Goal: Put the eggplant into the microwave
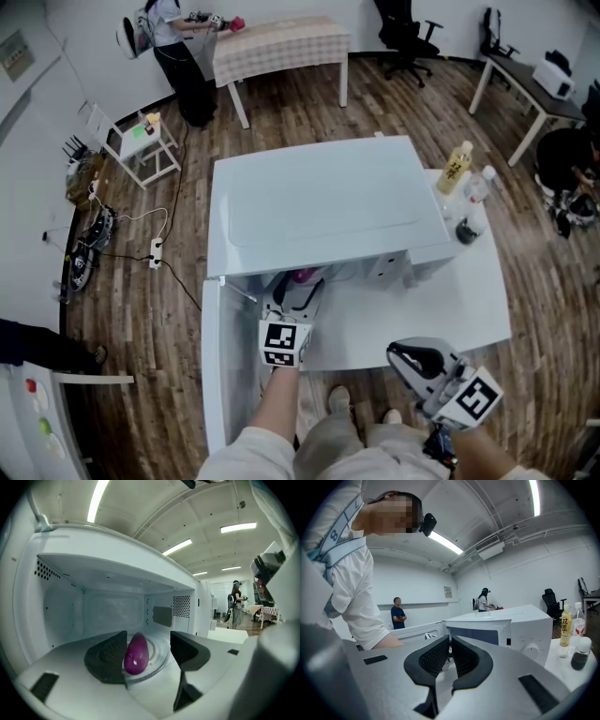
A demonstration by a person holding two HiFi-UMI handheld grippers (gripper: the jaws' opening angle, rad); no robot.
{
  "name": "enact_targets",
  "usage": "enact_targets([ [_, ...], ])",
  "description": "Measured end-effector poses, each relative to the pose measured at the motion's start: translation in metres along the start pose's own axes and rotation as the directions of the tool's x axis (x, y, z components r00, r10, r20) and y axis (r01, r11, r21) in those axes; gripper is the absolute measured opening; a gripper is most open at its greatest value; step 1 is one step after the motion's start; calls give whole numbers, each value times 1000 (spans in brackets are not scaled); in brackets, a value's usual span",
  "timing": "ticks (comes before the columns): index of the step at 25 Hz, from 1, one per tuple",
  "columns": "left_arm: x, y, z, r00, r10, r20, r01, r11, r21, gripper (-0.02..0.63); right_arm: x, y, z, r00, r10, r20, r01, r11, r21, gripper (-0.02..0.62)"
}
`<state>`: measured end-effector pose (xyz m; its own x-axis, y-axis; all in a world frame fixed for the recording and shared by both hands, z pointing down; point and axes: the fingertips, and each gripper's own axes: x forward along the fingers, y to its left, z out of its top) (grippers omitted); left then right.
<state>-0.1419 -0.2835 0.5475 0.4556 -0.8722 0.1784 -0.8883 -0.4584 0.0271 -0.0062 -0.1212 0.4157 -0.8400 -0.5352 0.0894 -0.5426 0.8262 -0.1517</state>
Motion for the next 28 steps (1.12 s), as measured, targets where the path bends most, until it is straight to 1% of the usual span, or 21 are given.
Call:
enact_targets([
  [15, -32, -42, 31, 997, -46, 57, 44, 998, 38, 278, -24, 15, 2, 1000, -9, 27, 10, 1000, -11, 35],
  [21, -46, -72, 51, 991, -96, 98, 92, 995, 45, 256, -38, 14, 3, 999, -28, 24, 29, 999, -23, 35],
  [28, -58, -112, 73, 979, -155, 134, 148, 987, 60, 202, -54, 10, 6, 999, -44, 30, 46, 998, -35, 35],
])
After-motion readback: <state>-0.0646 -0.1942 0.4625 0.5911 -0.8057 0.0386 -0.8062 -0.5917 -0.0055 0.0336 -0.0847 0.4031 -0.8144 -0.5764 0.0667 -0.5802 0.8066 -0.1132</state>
